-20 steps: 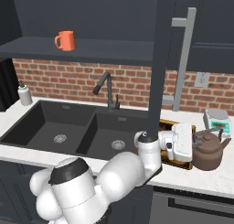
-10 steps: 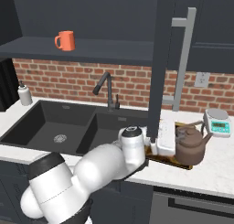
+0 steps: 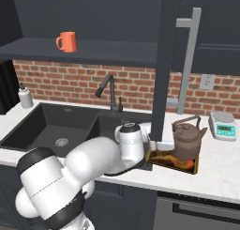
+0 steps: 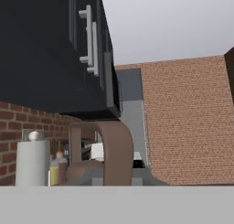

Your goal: Pick the kettle from the counter and place it on the tray. Then pick the mug from the cabinet and place it on the tray. Then close the cabinet doors.

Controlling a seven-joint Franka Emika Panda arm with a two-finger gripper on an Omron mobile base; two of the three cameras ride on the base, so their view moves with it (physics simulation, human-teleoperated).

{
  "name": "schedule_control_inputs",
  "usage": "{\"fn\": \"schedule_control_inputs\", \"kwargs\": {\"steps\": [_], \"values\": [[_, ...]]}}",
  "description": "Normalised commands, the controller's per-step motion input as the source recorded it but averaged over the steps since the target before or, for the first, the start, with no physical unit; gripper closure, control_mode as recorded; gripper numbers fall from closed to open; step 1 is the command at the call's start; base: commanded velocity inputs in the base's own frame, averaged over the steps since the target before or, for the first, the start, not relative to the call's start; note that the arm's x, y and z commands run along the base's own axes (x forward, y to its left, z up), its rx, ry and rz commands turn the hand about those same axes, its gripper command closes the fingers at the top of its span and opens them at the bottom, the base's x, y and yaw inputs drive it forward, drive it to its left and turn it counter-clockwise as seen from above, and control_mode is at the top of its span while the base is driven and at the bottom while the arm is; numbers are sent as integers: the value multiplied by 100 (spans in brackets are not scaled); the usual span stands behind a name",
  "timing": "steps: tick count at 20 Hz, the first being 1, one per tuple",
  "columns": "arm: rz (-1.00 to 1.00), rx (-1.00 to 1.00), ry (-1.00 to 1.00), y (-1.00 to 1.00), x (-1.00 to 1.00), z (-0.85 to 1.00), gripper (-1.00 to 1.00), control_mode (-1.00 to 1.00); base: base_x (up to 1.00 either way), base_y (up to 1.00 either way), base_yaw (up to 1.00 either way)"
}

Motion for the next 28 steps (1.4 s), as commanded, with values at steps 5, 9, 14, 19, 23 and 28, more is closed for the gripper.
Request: {"fn": "schedule_control_inputs", "kwargs": {"steps": [5, 9, 14, 19, 23, 28], "values": [[0, 0, -1, 36, 59, -5, 100, -100, 0, 0, 0], [0, 0, 0, 43, 58, -20, 100, -100, 0, 0, 0], [0, 0, -1, 18, 57, -23, 100, -100, 0, 0, 0], [0, -3, 0, 0, 46, -28, 100, -100, 0, 0, 0], [0, -1, -1, -1, 35, -33, 100, -100, 0, 0, 0], [0, 0, -11, -5, 15, -43, 100, -100, 0, 0, 0]]}}
